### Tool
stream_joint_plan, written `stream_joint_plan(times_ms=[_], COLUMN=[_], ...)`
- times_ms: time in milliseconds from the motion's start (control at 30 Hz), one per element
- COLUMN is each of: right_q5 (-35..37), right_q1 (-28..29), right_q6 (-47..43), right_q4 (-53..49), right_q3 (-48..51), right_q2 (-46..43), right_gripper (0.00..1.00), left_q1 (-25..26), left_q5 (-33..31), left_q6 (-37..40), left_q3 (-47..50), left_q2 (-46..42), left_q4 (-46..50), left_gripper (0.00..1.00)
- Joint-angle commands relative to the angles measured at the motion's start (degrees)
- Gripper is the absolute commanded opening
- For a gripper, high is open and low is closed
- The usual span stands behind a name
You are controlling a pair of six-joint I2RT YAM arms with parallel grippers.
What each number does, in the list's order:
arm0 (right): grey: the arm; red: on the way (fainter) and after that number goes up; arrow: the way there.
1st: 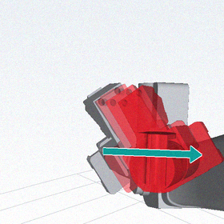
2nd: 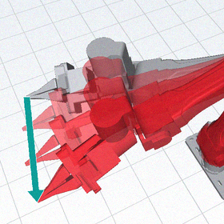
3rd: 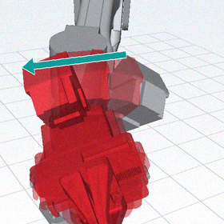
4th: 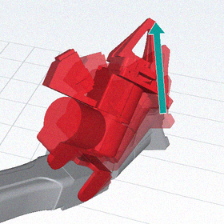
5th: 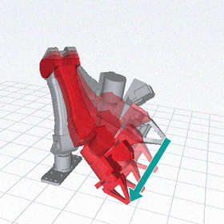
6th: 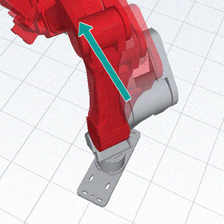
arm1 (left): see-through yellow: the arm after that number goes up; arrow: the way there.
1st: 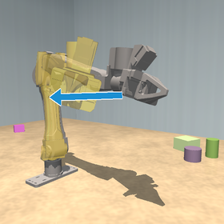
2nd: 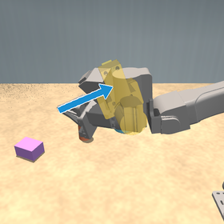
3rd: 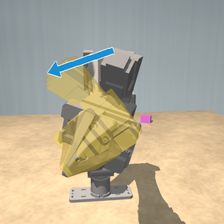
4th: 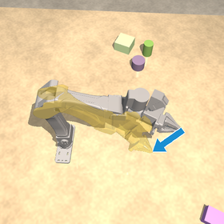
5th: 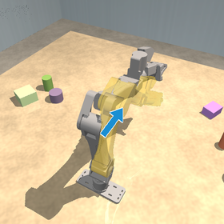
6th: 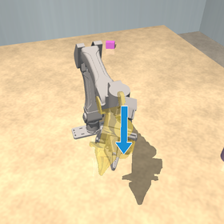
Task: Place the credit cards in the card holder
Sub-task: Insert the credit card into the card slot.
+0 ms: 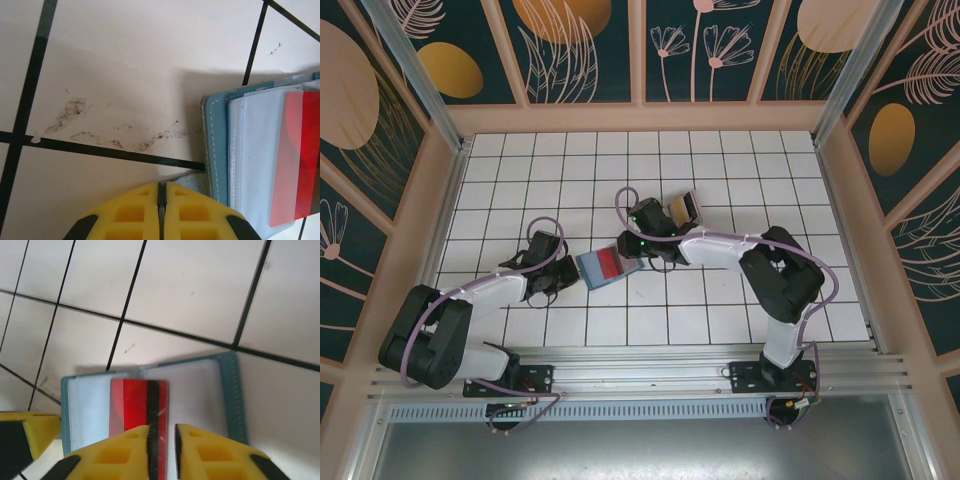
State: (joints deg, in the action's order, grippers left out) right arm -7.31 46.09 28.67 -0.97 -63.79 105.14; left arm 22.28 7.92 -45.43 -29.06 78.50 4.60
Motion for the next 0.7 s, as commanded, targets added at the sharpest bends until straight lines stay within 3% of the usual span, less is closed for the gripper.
stream_joint_plan(times_ms=[0, 133, 667], right_q5=[-1.1, -3.4, -3.0], right_q1=[-0.3, -0.1, 1.4], right_q6=[-2.2, -1.9, -2.1], right_q4=[-4.2, -4.4, -7.1], right_q3=[-2.5, -3.6, -7.4], right_q2=[0.4, 3.3, 10.4], right_gripper=[0.11, 0.05, 0.04], left_q1=[0.3, 0.4, 0.3], left_q5=[-0.3, 0.1, 0.9], left_q6=[1.2, 1.1, 1.3], left_q3=[-1.4, -1.4, -1.7], left_q2=[1.0, 1.4, 2.6], left_q4=[1.4, 1.1, 0.1], left_gripper=[0.04, 0.04, 0.04])
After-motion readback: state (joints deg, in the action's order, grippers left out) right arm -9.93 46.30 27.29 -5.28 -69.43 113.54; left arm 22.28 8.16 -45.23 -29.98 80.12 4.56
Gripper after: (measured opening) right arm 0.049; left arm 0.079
